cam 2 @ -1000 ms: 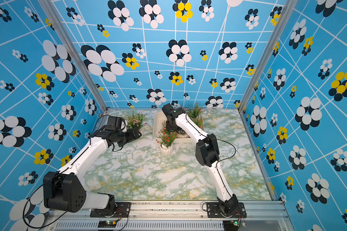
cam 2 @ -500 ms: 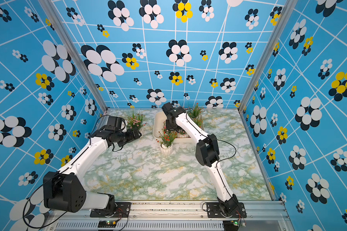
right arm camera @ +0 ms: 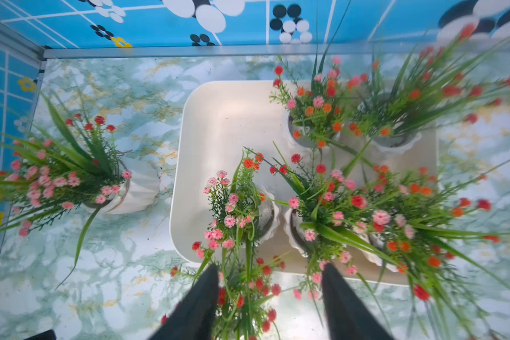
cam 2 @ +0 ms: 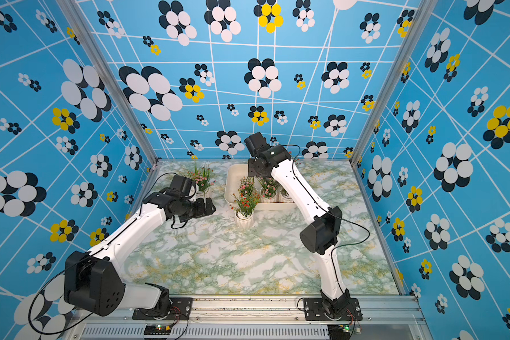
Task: Put the potted gypsophila into the storage box
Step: Place the baby's breath potted plant at the storage box, then pick up the baby's breath potted plant from the center of the board.
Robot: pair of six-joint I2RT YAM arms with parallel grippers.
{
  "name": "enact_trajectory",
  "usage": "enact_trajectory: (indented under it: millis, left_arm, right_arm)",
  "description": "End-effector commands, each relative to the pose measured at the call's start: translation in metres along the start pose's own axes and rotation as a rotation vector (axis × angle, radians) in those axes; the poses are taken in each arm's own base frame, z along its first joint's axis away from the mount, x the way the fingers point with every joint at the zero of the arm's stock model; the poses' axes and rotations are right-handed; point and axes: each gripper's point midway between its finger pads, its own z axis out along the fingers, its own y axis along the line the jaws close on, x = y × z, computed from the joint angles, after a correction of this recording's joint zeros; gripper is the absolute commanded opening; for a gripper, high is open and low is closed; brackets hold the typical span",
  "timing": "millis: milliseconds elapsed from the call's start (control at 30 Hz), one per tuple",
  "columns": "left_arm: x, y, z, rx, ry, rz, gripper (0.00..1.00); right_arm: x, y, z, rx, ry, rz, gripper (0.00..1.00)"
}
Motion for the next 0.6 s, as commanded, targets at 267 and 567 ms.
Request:
enact_trajectory:
  millis: [267,567]
  left_arm:
    - [0.026,-0.046,0.048,0.015,0.059,-0.009,1.00]
    - [0.021,-0.067,0.070,0.005,0.080,0.017,0.99]
  right_arm:
    - [0.034,-0.099,-0.029,0.102,-0.033,0.144,0.90]
    - [0.108,-0.184,-0.029,0.173,0.034,0.300,0.90]
